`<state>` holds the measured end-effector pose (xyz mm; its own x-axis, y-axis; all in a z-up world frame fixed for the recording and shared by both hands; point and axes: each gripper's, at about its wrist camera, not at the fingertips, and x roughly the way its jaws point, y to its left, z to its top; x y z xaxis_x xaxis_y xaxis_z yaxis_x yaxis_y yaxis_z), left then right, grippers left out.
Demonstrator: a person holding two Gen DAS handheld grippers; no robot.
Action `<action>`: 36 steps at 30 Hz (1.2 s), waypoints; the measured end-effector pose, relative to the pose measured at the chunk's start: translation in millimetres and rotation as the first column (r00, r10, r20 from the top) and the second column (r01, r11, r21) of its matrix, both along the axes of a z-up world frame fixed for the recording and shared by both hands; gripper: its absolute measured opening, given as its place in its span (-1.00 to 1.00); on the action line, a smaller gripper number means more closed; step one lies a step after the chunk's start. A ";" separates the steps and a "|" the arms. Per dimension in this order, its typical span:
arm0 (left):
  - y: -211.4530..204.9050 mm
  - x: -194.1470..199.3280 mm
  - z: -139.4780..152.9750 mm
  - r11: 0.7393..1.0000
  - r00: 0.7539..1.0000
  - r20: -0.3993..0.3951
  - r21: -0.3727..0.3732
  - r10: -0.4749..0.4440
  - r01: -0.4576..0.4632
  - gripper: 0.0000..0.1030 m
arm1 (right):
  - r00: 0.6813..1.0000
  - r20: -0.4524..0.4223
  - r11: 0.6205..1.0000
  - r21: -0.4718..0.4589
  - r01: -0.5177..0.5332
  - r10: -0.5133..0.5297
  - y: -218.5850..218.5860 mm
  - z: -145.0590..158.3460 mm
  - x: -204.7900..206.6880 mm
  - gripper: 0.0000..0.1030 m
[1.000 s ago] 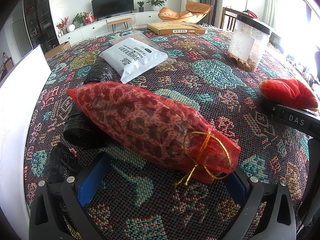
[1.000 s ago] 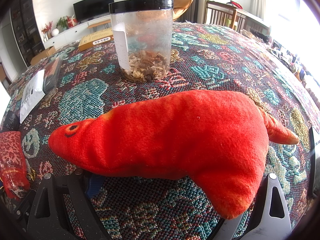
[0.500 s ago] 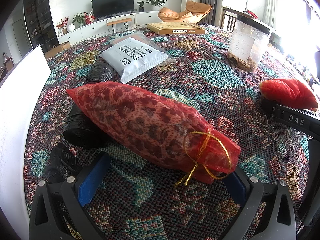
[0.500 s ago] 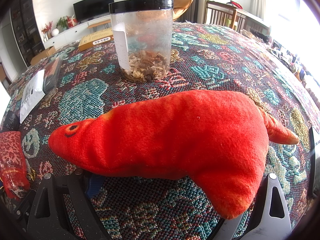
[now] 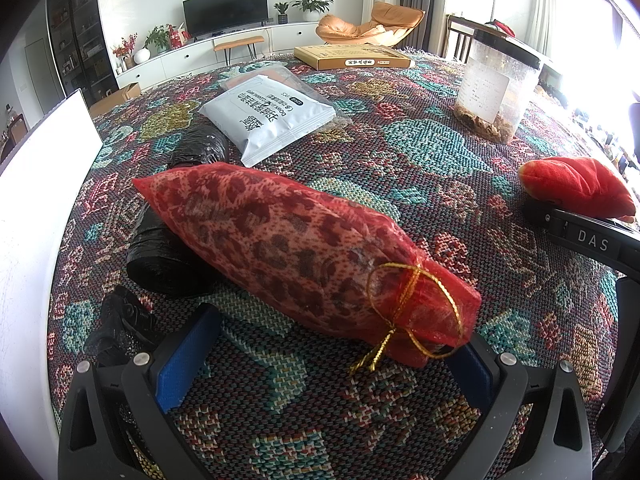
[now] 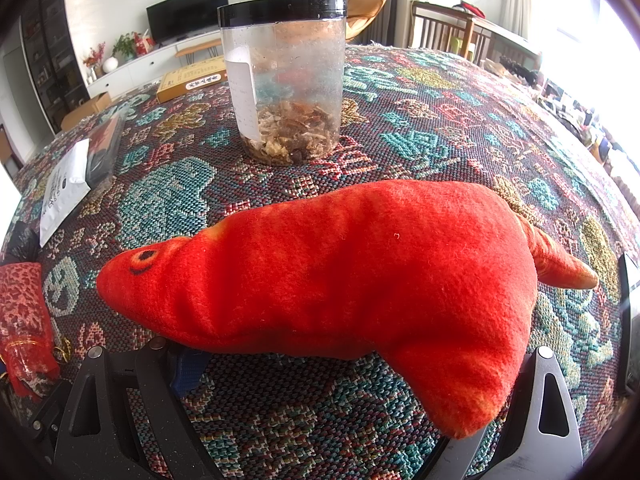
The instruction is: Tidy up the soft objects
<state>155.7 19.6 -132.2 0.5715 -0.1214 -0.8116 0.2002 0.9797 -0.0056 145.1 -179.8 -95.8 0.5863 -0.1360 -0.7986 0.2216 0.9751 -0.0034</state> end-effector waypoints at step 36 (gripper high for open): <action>-11.0 32.0 36.5 0.986 0.993 -0.112 -0.156 0.033 -0.050 0.97 | 1.000 0.000 1.000 0.000 0.000 0.000 -0.2 0.1 0.1 0.81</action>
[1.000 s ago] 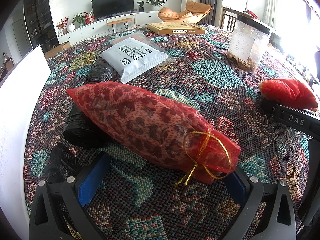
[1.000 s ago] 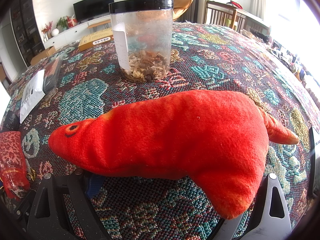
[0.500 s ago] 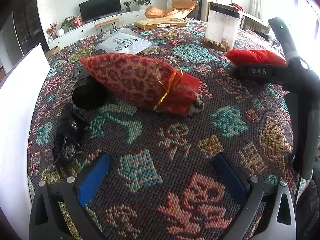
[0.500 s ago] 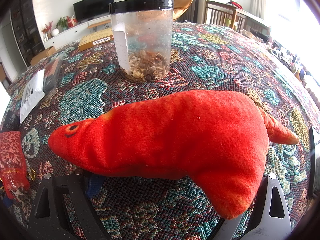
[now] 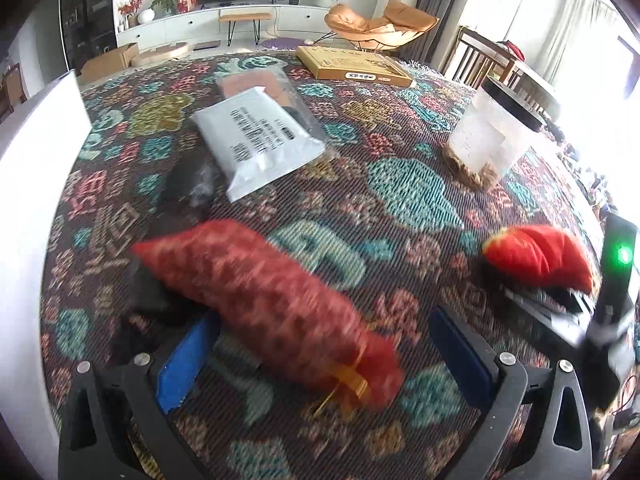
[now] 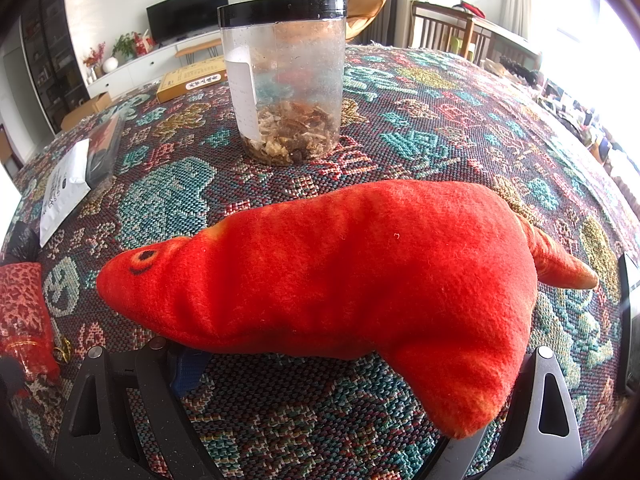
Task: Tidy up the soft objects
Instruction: 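Move left tool past red mesh bag and grasp black plastic-wrapped bundle, then lift black bundle with left tool while right tool moves onto orange fish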
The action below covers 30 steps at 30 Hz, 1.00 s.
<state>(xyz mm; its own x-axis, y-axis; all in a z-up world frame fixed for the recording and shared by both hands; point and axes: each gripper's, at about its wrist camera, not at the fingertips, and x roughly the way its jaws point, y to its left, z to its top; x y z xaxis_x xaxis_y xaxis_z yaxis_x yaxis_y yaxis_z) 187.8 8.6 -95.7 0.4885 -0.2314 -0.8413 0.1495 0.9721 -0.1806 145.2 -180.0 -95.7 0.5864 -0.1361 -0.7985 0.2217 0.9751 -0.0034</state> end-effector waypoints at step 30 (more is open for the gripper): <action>72.0 43.7 -15.2 0.988 0.992 -0.127 0.157 0.022 -0.002 -0.28 | 1.000 0.000 1.000 0.000 0.000 0.000 0.2 -0.2 -0.1 0.81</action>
